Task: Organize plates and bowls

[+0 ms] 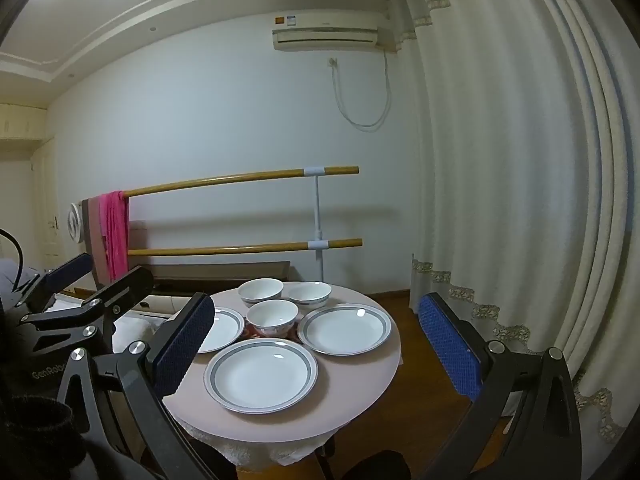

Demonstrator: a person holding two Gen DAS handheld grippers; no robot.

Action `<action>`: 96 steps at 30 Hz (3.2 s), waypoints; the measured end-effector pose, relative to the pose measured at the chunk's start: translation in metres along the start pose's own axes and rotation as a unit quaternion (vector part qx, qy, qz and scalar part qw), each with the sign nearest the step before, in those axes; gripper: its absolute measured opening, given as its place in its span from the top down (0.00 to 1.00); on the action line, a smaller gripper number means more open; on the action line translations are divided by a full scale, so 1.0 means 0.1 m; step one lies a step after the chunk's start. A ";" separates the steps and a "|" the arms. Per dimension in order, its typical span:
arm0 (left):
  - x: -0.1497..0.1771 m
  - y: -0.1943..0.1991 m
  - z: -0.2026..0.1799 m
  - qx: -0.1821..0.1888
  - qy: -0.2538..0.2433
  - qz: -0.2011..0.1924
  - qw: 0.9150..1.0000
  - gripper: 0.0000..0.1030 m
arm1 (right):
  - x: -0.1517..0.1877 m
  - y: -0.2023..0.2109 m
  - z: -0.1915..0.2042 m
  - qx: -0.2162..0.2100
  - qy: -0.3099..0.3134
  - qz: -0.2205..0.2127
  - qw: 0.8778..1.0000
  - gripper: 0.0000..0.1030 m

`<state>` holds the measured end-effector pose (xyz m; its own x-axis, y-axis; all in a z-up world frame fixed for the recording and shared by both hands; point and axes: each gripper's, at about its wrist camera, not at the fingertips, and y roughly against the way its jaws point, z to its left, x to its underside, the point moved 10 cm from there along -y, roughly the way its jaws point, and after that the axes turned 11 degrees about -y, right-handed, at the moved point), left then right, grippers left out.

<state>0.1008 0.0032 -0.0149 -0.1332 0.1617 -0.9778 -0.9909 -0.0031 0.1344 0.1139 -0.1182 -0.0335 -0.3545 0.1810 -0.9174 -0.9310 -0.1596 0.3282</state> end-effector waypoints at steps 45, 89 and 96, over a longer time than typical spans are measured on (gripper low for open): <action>0.01 0.00 -0.05 -0.013 -0.015 -0.017 1.000 0.01 | 0.03 0.03 -0.04 0.015 0.003 -0.017 1.000 0.00; 0.03 0.02 -0.05 -0.019 -0.021 -0.017 0.999 0.01 | 0.04 0.03 -0.02 0.012 0.002 -0.012 1.000 0.00; 0.03 0.02 -0.05 -0.018 -0.020 -0.017 0.999 0.01 | 0.05 0.03 -0.02 0.012 0.002 -0.012 1.000 0.00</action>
<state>0.0981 -0.0010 -0.0185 -0.0995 0.2024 -0.9742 -0.9950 -0.0318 0.0950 0.1099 -0.1201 -0.0373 -0.3310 0.1815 -0.9260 -0.9414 -0.1310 0.3109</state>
